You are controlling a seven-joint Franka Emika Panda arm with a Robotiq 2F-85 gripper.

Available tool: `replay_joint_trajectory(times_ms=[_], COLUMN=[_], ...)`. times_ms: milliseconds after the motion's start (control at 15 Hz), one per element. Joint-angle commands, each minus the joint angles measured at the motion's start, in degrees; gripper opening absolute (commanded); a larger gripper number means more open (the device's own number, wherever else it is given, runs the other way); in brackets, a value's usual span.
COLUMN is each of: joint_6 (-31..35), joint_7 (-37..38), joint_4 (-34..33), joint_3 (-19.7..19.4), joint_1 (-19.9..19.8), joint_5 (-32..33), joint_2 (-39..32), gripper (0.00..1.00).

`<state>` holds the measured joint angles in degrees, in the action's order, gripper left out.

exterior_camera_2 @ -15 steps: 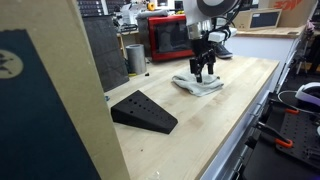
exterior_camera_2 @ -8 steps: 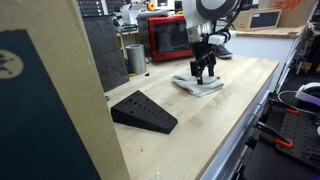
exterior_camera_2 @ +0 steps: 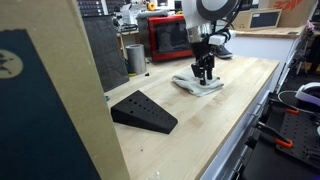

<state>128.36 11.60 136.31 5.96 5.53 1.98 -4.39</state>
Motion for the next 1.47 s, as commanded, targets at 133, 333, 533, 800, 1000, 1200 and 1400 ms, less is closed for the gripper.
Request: replay_joint_trajectory(times_ms=[133,333,533,800,1000,1200,1400], joint_6=[-0.24,-0.29,-1.1,-2.15,-3.1,-3.54,-3.38], joint_7=[1.78,1.71,1.46,1.39,2.8,4.84,6.75], joint_4=[-0.74,-0.64,-0.48,-0.29,-0.5,-0.79,-0.24], joint_3=[-0.25,-0.22,-0.55,-2.37,-4.27,-5.71,-7.19], joint_1=[0.55,0.58,0.06,-1.71,-3.85,-6.35,-9.03], joint_5=[1.19,0.9,-0.82,-2.72,-1.54,-0.03,0.75], joint_2=[-0.3,0.18,2.79,7.92,11.64,14.14,16.41], gripper=[0.12,0.0,0.01,0.01,0.01,0.01,0.01])
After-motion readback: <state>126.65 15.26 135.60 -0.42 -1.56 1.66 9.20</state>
